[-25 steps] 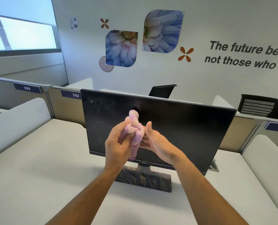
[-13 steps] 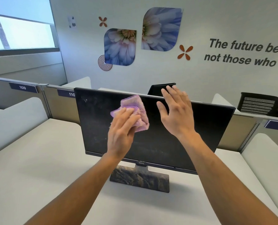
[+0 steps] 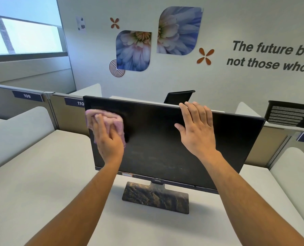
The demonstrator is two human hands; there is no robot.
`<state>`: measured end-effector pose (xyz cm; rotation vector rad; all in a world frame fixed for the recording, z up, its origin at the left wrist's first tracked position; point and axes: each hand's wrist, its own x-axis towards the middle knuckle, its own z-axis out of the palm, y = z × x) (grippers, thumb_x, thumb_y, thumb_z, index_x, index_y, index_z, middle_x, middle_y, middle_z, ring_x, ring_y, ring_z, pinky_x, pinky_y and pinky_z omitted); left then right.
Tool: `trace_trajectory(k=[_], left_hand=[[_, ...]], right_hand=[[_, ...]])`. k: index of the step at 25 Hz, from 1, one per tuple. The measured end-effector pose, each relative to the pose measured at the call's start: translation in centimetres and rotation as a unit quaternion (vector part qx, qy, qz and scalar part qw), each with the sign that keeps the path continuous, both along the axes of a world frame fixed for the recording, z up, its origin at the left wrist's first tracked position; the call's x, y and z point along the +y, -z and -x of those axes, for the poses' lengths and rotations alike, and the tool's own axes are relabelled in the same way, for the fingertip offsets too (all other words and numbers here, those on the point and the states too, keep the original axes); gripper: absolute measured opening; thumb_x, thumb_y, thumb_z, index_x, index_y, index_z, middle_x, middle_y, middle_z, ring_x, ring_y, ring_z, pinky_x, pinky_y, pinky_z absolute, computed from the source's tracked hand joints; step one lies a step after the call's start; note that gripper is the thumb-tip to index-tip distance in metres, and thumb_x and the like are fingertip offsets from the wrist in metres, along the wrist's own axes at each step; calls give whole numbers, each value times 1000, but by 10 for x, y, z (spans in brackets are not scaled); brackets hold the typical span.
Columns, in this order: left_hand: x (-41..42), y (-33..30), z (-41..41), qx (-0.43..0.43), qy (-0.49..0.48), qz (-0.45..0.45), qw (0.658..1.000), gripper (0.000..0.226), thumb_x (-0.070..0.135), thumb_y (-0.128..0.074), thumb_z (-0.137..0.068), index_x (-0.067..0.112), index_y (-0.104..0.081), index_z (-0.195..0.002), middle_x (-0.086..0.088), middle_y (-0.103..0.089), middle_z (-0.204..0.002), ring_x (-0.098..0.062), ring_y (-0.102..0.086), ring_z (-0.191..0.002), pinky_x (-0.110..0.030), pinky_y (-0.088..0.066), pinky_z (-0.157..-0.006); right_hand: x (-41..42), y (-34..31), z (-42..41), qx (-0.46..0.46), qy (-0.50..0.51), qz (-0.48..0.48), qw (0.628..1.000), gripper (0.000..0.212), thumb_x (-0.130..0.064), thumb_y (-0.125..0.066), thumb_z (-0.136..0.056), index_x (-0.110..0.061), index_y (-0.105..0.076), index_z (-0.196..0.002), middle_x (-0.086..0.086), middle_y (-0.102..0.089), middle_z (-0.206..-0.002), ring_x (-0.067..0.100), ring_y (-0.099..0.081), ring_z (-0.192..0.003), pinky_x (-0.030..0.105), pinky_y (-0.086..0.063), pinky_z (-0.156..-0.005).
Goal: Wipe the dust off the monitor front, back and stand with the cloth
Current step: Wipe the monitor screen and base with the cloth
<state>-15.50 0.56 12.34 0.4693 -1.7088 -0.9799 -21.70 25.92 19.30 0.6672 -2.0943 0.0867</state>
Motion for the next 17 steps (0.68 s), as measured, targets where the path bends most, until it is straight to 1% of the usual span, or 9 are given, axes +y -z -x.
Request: trace_trajectory(k=[2,4,6,9,10,11,12,14,17], left_hand=[[1,-11,5,11,1,-98,995,56,36,-40,-103,25,-21,-154,-3,-17,-162,-26,-22,-147,-46,-32,-115],[15,-15,8,6,31,-37,999,57,36,-41,-102,25,-20,-154,-2,-13,-163,-28,-18,-148,-50,-30,-115],[36,-7,8,-3,78,182,980,60,32,-48,-100,17,-25,-153,-6,-15,-162,-33,-11,-149,-54,-23,-117],[50,10,11,-57,117,545,828,57,35,-48,-100,18,-29,-152,-10,-21,-160,-36,-10,-148,-56,-11,-119],[47,11,12,-66,116,590,796,58,36,-46,-101,20,-27,-153,-9,-19,-161,-34,-10,-149,-53,-10,-120],[41,9,12,-65,108,596,793,59,35,-47,-101,21,-26,-153,-8,-18,-161,-32,-11,-149,-52,-10,-120],[35,5,12,-57,98,571,813,62,32,-53,-99,20,-26,-153,-8,-18,-161,-32,-12,-149,-52,-13,-120],[19,-4,10,-32,58,441,895,68,24,-62,-95,14,-27,-152,-9,-15,-160,-33,-15,-148,-51,-20,-118],[-9,-31,5,-18,9,110,994,63,33,-51,-100,17,-22,-154,-8,-10,-163,-26,-15,-149,-39,-20,-118]], right_hand=[[0,1,1,5,-3,6,1000,64,-39,-63,-89,-14,-37,-142,10,-41,-141,32,-33,-134,46,-19,-116],[0,1,2,5,-7,15,1000,64,-38,-63,-88,-14,-37,-141,9,-41,-140,31,-33,-133,46,-19,-116],[1,2,2,8,-12,18,1000,63,-39,-62,-89,-14,-36,-141,8,-40,-140,30,-32,-133,44,-18,-116],[3,3,3,9,-27,23,999,63,-39,-60,-90,-14,-36,-143,7,-40,-140,29,-31,-134,44,-17,-117],[3,3,4,8,-29,23,999,63,-40,-60,-90,-15,-36,-143,7,-40,-140,28,-31,-134,43,-17,-117],[4,3,4,7,-29,22,999,64,-40,-60,-90,-15,-36,-143,7,-40,-140,28,-32,-134,43,-18,-117],[3,2,5,8,-29,22,999,64,-41,-61,-89,-16,-36,-143,6,-40,-140,28,-32,-133,43,-18,-116],[3,3,5,8,-26,24,999,64,-41,-62,-88,-16,-37,-141,6,-40,-139,28,-33,-132,43,-19,-116],[2,2,6,8,-31,29,999,63,-40,-64,-87,-17,-38,-140,5,-40,-138,28,-33,-131,43,-19,-116]])
